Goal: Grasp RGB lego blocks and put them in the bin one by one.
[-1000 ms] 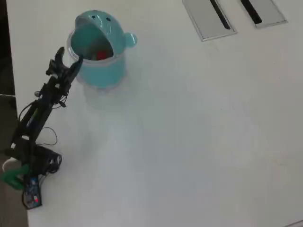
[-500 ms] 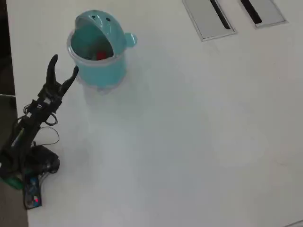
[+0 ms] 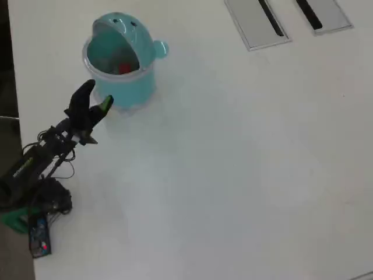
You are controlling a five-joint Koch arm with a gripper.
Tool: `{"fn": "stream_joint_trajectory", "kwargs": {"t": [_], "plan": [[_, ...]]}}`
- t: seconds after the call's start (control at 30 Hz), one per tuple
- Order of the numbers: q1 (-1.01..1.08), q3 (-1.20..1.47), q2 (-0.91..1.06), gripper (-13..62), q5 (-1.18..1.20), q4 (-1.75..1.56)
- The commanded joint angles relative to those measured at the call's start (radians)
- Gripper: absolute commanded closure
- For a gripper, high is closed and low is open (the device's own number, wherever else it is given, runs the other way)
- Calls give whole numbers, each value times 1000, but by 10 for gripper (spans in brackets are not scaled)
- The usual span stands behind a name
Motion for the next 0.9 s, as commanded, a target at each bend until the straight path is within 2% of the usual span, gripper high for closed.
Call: {"fn": "stream_joint_trajectory", "kwargs": {"t": [0.0,0.2,0.47,0.87], "plan": [[40,-31,75,160,57,-49],[179,32,75,162,141,-129],[337,339,75,164,169,-488],[400,753,72,172,222,-831]]}}
